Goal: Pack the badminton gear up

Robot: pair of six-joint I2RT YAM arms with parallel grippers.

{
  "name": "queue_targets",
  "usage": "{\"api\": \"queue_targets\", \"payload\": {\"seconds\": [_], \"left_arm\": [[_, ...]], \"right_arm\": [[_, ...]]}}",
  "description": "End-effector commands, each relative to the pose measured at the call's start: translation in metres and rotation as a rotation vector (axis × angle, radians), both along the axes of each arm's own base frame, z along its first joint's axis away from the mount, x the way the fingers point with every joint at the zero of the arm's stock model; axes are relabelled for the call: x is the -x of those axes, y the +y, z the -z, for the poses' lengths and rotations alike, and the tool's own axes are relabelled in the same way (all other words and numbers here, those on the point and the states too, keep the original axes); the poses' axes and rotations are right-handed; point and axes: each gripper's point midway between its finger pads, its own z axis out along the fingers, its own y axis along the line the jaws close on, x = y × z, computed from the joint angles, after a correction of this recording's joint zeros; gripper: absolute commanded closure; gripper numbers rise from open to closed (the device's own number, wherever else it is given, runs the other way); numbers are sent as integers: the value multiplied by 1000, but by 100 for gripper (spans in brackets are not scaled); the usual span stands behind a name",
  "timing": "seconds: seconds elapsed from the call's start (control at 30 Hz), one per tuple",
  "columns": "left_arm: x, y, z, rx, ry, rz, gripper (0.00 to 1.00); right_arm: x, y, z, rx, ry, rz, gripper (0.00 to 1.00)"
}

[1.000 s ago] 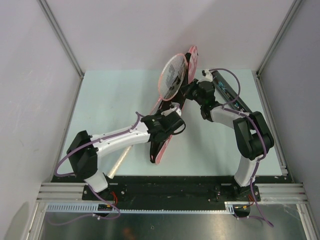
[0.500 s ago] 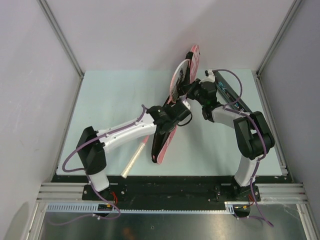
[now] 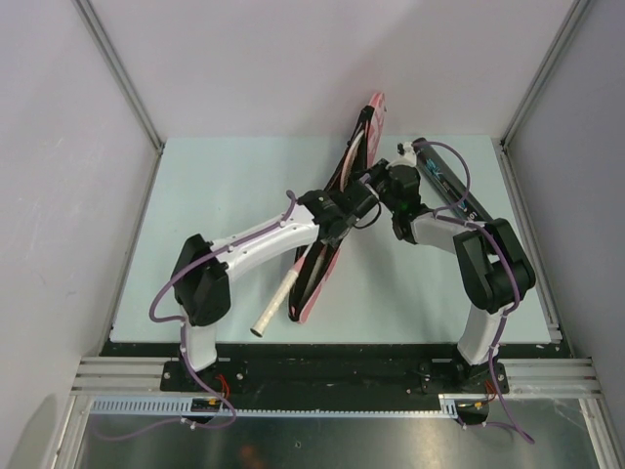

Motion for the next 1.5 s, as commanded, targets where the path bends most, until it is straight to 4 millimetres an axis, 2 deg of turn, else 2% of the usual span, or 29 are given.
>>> {"api": "queue_targets", "payload": {"seconds": [0.0,0.03,0.1,0.13,0.17,0.23,0.3,0.33,0.47,0.53,0.63,0.73,0.8,0.83,0.87,0.93,1.0,1.03,1.07,1.1,1.13,1.17,1.2,1.23,1.27,1.3,1.4,1.43,1.47], "left_arm": [[-16,-9,-16,100,-2,5,100],[-27,-13,-25,141,-15,-9,100],[-39,-22,-24,183,-4,-19,100],[-52,-27,-37,247,-21,-53,100],[-57,-33,-30,266,0,-63,100],[-67,-46,-43,355,-8,-99,100],[-71,-56,-42,401,1,-120,100],[-76,-63,-49,443,-14,-139,100],[-91,-71,-34,447,-39,-185,100],[-98,-75,-36,475,-66,-220,100],[-102,-86,-29,527,-47,-230,100],[-99,-88,-24,540,-35,-227,99],[-97,-90,-29,561,-28,-208,86],[-95,-90,-29,566,-14,-198,83],[-88,-94,-38,603,16,-166,79],[-80,-97,-44,635,50,-145,66],[-65,-105,-60,699,107,-86,51],[-58,-102,-54,696,138,-77,48],[-52,-97,-69,717,132,-62,47],[-46,-92,-71,716,137,-61,43],[-41,-83,-63,696,148,-66,42],[-31,-79,-81,731,147,-38,42],[-26,-75,-87,741,151,-27,41],[-19,-69,-80,731,170,-19,40],[-9,-62,-102,762,143,5,39],[-3,-58,-105,769,148,18,36],[21,-36,-100,753,170,41,26],[37,-24,-86,736,204,42,26],[44,-17,-78,726,216,40,26]], "right_arm": [[12,17,-63,-94,-141,-70,100],[14,19,-63,-94,-140,-78,100],[16,21,-64,-94,-139,-82,100],[17,20,-62,-96,-132,-80,100],[19,21,-62,-110,-126,-81,100],[22,20,-60,-122,-123,-78,100],[25,22,-61,-137,-114,-79,100],[26,23,-60,-145,-109,-84,100],[28,20,-52,-202,-66,-94,100],[31,21,-54,-237,-61,-107,100],[33,20,-50,-245,-51,-105,100],[33,14,-48,-244,-45,-99,100],[30,7,-46,-244,-41,-88,100],[30,5,-45,-244,-40,-91,100],[30,3,-42,-242,-35,-89,100],[28,-1,-43,-241,-37,-85,100],[27,-3,-44,-239,-44,-85,100],[27,-4,-44,-240,-46,-90,100],[27,-5,-44,-239,-47,-89,100],[26,-6,-44,-233,-49,-89,100],[28,-6,-45,-229,-52,-93,100],[27,-7,-47,-226,-57,-92,100],[27,-7,-46,-217,-59,-94,100],[27,-7,-46,-213,-59,-99,100],[27,-8,-44,-211,-58,-103,100],[27,-7,-44,-211,-60,-110,100],[28,-9,-40,-201,-50,-126,100],[29,-8,-38,-196,-49,-138,100],[30,-8,-39,-193,-54,-145,100]]}}
